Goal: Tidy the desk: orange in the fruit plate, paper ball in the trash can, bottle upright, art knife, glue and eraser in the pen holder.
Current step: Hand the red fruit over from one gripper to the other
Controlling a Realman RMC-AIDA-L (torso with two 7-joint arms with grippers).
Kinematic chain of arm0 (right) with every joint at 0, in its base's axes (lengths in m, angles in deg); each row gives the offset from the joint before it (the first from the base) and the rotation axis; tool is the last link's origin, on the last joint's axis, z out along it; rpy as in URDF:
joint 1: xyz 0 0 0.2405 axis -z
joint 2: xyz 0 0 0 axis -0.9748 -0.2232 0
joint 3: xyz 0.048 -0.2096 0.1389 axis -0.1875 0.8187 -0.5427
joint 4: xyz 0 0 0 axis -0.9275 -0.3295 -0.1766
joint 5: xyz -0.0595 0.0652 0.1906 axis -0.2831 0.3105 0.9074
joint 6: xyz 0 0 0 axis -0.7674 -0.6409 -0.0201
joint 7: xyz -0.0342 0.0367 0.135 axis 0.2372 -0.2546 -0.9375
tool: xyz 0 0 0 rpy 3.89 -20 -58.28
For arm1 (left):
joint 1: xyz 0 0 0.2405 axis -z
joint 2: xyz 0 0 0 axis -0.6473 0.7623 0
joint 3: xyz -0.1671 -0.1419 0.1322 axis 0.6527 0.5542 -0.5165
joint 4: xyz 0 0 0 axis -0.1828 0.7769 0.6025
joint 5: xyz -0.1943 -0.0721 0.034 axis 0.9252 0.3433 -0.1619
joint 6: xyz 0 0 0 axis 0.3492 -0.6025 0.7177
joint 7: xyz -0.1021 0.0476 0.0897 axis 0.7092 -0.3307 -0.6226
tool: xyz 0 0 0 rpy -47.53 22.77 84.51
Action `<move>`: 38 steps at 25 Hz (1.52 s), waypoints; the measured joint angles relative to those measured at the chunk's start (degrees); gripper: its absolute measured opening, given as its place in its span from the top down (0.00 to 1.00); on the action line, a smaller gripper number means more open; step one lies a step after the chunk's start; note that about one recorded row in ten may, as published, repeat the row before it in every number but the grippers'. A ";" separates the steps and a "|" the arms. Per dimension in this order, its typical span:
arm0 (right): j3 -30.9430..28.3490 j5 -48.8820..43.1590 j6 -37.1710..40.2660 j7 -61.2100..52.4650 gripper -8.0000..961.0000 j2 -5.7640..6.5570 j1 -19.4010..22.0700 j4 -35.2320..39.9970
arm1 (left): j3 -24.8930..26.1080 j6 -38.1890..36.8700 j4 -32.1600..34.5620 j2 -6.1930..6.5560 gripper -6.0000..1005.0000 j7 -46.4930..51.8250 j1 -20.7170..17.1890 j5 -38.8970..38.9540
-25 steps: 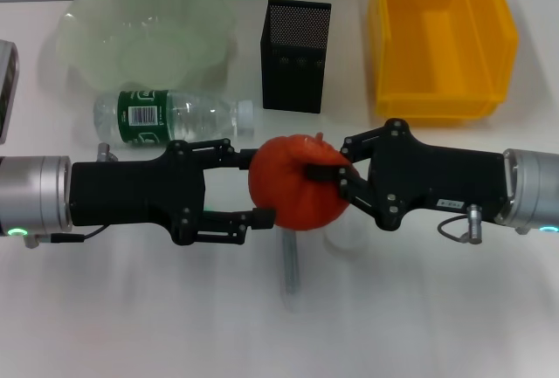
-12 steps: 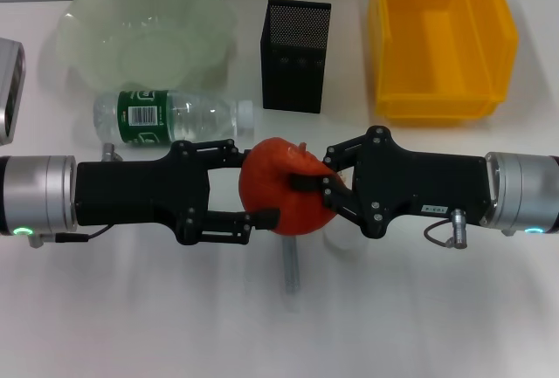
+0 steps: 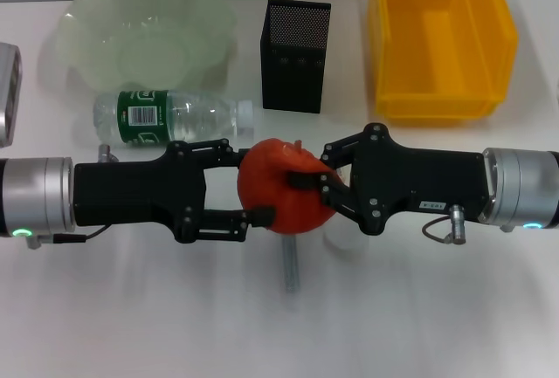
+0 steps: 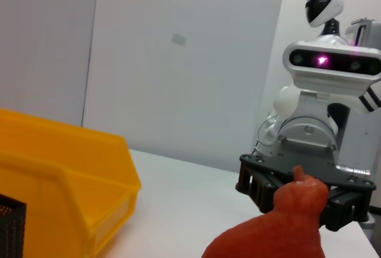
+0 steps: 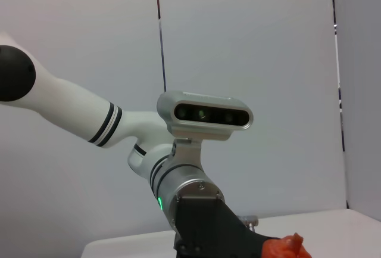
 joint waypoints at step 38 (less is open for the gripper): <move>-0.67 0.20 -3.88 -5.92 0.80 -0.01 -0.45 0.57 | -0.46 3.01 0.19 0.62 0.68 5.80 1.98 -0.04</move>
